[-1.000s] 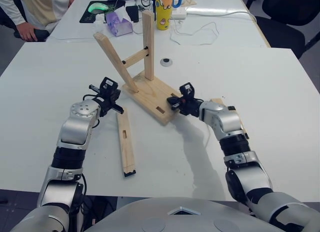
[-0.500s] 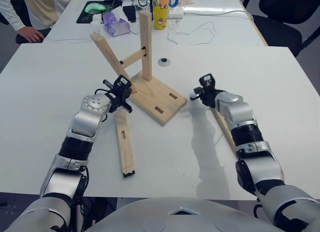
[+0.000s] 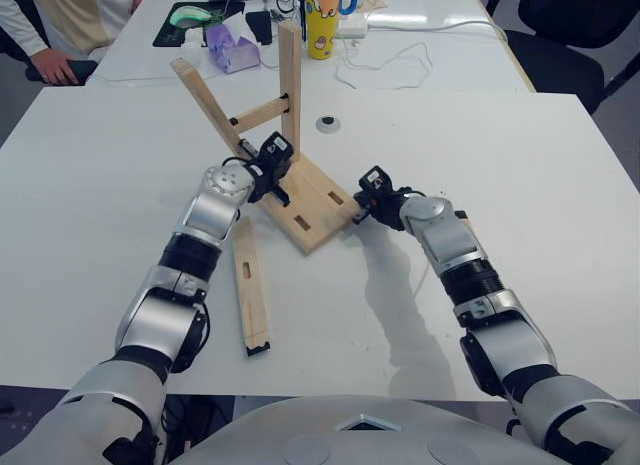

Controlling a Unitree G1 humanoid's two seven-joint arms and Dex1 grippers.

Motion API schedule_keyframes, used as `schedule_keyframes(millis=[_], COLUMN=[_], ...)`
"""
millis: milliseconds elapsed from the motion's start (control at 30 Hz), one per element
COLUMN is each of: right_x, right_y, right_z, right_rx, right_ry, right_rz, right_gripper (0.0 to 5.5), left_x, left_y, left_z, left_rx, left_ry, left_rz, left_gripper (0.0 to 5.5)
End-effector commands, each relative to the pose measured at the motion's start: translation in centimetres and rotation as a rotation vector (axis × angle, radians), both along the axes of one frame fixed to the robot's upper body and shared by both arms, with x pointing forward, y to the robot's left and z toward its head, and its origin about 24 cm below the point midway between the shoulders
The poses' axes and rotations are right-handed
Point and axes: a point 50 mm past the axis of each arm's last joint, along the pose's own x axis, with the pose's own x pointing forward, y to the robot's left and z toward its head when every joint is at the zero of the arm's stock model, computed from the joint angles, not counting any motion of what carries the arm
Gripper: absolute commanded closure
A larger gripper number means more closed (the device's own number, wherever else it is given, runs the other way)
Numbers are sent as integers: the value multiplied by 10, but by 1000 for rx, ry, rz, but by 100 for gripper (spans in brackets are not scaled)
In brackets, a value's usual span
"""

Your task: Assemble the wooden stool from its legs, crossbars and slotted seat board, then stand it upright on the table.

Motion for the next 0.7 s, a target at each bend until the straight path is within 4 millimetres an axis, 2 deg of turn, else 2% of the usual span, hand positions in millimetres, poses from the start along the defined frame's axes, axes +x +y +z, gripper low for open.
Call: schedule_keyframes(millis=[33, 233, 333, 400, 567, 700], right_x=[-4, -5, -2, -1, 4, 7], right_y=[-3, -6, -8, -10, -16, -18], right_z=[-3, 1, 4, 4, 8, 9], right_rx=[12, 18, 17, 7, 15, 34], right_ry=[41, 26, 6, -12, -51, -60], right_rz=[-11, -47, -81, -110, -178, -215], right_gripper=[548, 548, 548, 548, 548, 548], left_x=[14, 17, 3, -16, -59, -71], left_y=[-11, -12, -7, 1, 50, 89], left_z=[14, 21, 29, 31, 24, 15], left_rx=[-13, -31, -83, -109, -62, 2], left_ry=[-67, -105, -105, -72, 30, 82], left_rz=[-33, -62, -92, -111, -33, 131], left_gripper=[550, 550, 550, 550, 550, 550])
